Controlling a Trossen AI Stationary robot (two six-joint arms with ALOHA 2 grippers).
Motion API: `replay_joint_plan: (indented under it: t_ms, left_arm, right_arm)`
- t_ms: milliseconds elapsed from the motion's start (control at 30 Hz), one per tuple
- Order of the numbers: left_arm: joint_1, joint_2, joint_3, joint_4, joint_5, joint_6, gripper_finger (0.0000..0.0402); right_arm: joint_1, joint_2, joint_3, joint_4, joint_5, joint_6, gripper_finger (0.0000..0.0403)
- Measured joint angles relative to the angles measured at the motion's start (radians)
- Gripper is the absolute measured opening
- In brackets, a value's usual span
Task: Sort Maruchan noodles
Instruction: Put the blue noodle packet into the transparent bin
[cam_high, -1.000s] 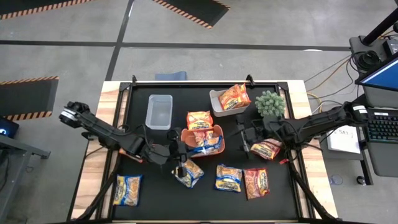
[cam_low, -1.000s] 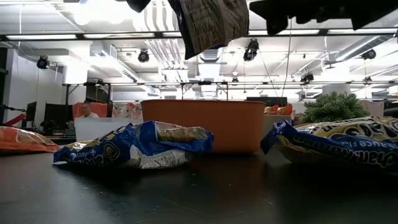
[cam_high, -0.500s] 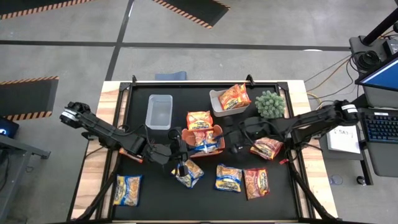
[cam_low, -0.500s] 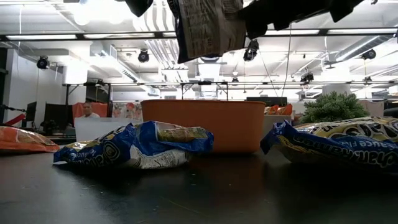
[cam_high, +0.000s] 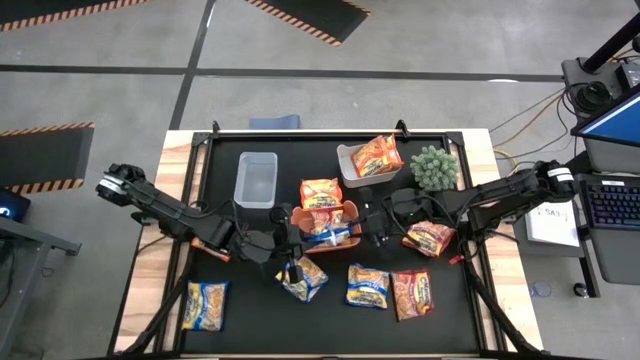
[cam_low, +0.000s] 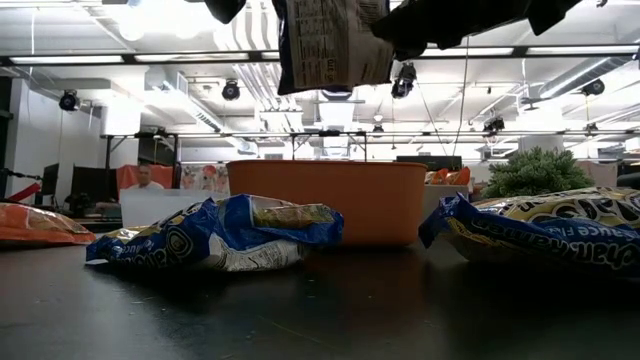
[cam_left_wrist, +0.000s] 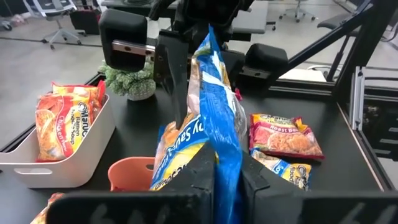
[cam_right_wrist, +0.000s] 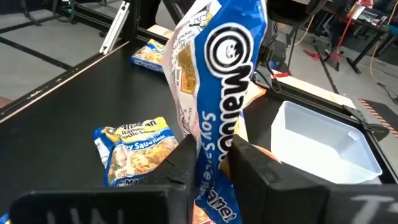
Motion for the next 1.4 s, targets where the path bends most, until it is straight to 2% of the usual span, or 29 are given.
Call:
replay_joint_plan:
  t_ms: [133,300,400,533,600,767,867,967,1100,1200,1400]
  left_arm:
    - [0.0,-0.007,0.0,0.004,0.0,0.0,0.0043]
    - [0.0,-0.027,0.0,-0.029,0.001,0.001,0.0113]
    - [-0.001,-0.055,0.0,-0.043,0.001,0.001,0.0151]
    - [-0.001,-0.104,0.0,-0.07,0.001,0.018,0.0186]
    - [-0.001,-0.123,0.0,-0.067,0.001,0.036,0.0196]
    - [0.007,-0.132,-0.012,0.031,0.001,0.053,0.0205]
    - [0.016,-0.116,-0.031,0.106,0.002,0.044,0.0206]
    - [0.025,-0.092,-0.039,0.149,0.025,0.003,0.0206]
    - [0.029,-0.059,-0.041,0.153,0.035,-0.055,0.0206]
    - [0.029,-0.037,-0.041,0.155,0.036,-0.054,0.0206]
    - [0.021,-0.013,-0.08,0.178,0.064,0.021,0.0206]
  right_arm:
    - [0.0,0.0,0.0,-0.004,0.001,-0.007,0.0061]
    - [0.005,-0.028,0.0,-0.028,0.019,-0.044,0.0062]
    - [0.025,-0.066,0.0,-0.072,0.108,-0.103,0.0054]
    - [0.074,-0.129,0.0,-0.127,0.279,-0.229,0.0044]
    - [0.103,-0.161,0.0,-0.149,0.336,-0.385,0.0039]
    - [0.194,-0.211,0.0,-0.232,0.438,-0.918,0.0035]
    - [0.243,-0.216,0.0,-0.251,0.525,-1.252,0.0034]
    - [0.283,-0.205,0.0,-0.239,0.627,-1.497,0.0033]
    - [0.327,-0.17,0.0,-0.162,0.788,-1.686,0.0032]
    - [0.357,-0.145,-0.001,-0.14,0.871,-1.814,0.0032]
    - [0.44,-0.101,-0.002,-0.14,0.982,-1.853,0.002]
